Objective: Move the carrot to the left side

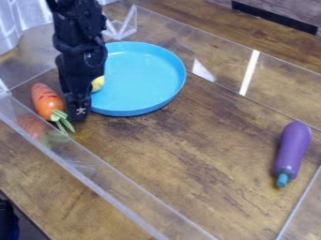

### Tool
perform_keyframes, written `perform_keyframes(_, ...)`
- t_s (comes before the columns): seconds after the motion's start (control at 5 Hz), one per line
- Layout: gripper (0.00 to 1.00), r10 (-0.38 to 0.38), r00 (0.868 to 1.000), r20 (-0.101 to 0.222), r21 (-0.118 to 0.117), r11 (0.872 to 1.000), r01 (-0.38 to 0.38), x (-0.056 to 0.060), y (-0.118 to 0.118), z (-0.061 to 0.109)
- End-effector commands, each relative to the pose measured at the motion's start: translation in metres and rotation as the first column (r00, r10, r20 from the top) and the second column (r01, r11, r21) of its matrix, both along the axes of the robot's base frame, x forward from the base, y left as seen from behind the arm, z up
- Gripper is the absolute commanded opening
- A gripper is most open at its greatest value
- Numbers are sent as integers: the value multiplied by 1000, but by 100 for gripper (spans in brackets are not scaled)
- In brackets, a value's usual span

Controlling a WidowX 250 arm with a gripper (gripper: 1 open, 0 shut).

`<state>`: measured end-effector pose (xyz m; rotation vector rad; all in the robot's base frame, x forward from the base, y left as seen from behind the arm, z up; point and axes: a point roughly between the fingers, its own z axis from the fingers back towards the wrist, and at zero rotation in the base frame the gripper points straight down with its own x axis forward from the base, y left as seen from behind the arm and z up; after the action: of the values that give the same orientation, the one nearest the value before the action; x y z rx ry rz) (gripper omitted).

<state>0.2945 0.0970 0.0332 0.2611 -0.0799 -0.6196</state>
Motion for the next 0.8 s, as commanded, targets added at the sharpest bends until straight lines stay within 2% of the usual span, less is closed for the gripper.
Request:
perform_keyframes(0.0,100,39,999,34,2,999,-39,4,10,-1)
perform_keyframes(0.2,100,50,998,48,2,999,-50,9,8,-7)
perform_keyframes(0.6,100,101,993,68,-9,995,-100,5,-3,-17)
